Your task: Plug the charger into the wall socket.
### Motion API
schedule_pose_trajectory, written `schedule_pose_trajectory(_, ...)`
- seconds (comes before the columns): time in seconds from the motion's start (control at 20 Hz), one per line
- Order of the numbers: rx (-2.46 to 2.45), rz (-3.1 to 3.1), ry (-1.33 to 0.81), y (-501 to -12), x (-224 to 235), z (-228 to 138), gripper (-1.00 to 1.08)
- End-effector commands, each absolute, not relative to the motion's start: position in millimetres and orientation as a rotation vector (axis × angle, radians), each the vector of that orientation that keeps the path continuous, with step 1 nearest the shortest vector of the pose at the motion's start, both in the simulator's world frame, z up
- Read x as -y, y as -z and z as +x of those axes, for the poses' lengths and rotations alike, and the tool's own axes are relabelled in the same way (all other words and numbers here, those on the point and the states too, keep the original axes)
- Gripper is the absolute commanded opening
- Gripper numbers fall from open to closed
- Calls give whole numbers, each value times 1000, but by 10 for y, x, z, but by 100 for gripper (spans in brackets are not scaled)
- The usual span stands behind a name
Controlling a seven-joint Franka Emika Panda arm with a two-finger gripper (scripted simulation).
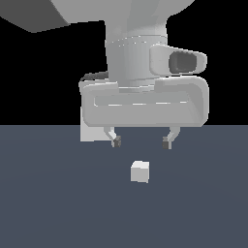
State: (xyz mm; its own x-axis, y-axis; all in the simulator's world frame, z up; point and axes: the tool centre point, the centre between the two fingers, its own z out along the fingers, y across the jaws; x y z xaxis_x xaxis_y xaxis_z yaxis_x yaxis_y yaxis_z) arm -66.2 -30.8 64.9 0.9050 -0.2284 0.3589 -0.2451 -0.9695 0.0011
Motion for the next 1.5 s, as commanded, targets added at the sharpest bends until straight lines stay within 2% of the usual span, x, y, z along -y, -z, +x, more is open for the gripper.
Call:
schedule_pose_trajectory(0.0,382,3016,-572,-631,317,-665,100)
schedule_pose_trajectory(0.5,384,3016,-573,-579,315,-667,100)
schedule_pose_trajectory(1.3,386,3017,-573,-117,315,-671,100)
schedule_pose_trajectory(1.35,386,3017,-573,-117,315,-671,-100)
schedule_pose_trajectory(1.45,386,3017,-573,-117,315,-671,-100)
